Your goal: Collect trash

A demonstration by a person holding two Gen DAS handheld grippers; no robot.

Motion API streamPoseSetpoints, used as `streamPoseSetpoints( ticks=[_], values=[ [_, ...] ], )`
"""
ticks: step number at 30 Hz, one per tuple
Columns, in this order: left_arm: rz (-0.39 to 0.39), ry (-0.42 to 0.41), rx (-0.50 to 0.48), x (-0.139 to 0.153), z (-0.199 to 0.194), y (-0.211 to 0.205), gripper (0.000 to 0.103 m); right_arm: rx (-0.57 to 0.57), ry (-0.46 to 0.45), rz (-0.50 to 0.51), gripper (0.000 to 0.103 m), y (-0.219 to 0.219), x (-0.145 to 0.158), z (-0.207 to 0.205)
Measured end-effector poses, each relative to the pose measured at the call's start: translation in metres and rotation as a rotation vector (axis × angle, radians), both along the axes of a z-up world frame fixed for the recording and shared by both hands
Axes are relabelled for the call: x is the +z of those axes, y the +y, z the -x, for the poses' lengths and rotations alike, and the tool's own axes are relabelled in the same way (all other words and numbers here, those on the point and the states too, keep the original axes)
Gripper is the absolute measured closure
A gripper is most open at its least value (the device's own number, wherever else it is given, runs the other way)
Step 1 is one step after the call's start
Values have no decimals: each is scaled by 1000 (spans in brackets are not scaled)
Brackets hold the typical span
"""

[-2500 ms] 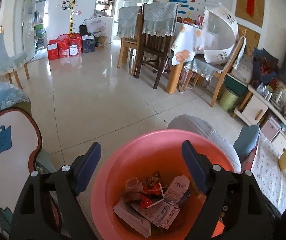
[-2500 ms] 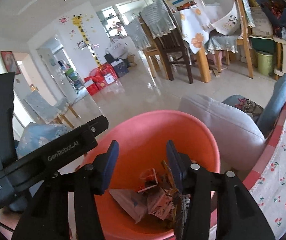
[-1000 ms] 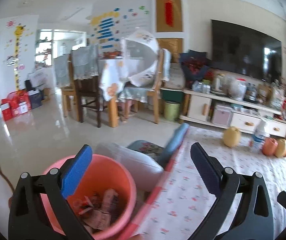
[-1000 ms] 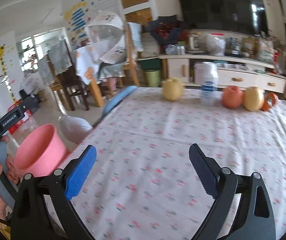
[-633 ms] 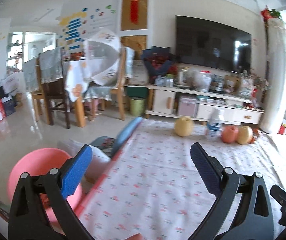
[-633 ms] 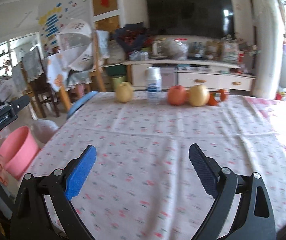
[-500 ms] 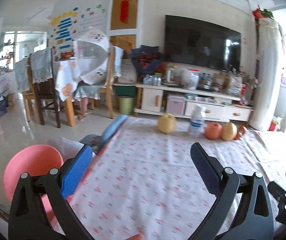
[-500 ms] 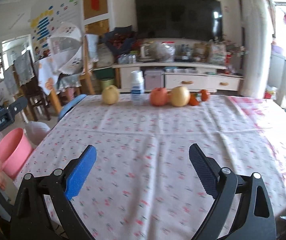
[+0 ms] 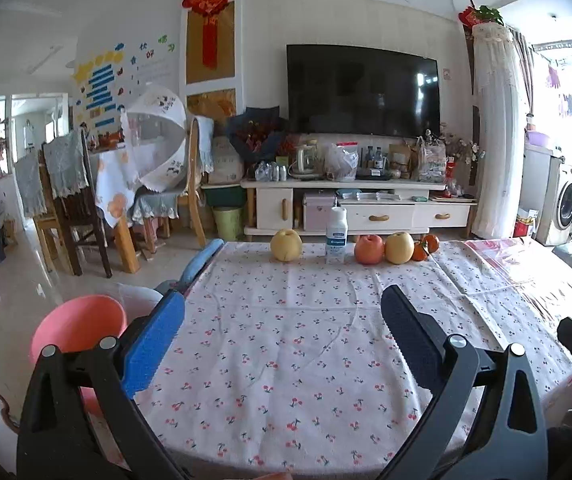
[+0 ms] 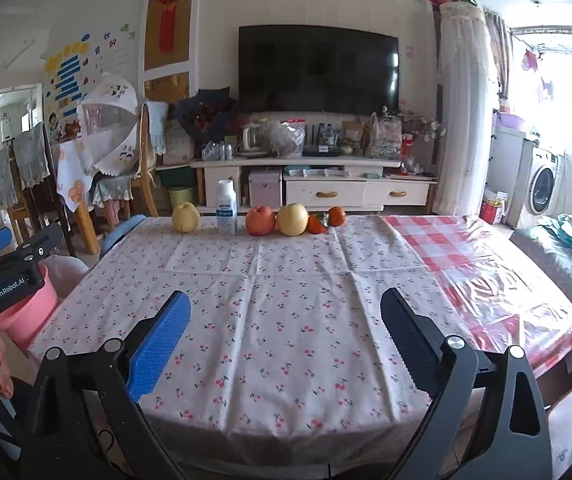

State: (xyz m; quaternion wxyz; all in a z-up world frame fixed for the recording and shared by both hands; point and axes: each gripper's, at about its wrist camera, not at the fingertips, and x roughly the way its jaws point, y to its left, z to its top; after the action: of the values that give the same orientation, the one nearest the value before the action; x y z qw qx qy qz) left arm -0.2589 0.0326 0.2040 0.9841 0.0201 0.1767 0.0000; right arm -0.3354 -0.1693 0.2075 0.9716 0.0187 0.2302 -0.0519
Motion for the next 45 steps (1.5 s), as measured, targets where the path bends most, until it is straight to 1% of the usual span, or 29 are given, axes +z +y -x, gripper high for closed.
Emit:
streamPoseSetpoints(
  ticks=[3, 9, 14, 19, 32, 38, 45],
  values=[
    [-13, -23, -13, 10, 17, -6, 4, -2, -19, 1, 7, 0, 10, 15],
    [-8, -62, -12, 26, 40, -4, 4, 6, -56, 8, 7, 7, 27, 38],
    [4, -95, -11, 37, 52, -1, 4, 8, -74, 14, 6, 12, 36, 49],
    [12, -105, -19, 42, 58, 2, 4, 7, -86, 23, 6, 15, 42, 57],
    [13, -101, -20, 38, 58, 0, 4, 12, -93, 38, 6, 21, 42, 59],
    [13, -76, -28, 32, 49, -2, 4, 13, -81, 24, 6, 18, 34, 53],
    [-10, -51, -29, 14, 32, -8, 4, 9, -43, -3, 6, 10, 16, 34]
  ],
)
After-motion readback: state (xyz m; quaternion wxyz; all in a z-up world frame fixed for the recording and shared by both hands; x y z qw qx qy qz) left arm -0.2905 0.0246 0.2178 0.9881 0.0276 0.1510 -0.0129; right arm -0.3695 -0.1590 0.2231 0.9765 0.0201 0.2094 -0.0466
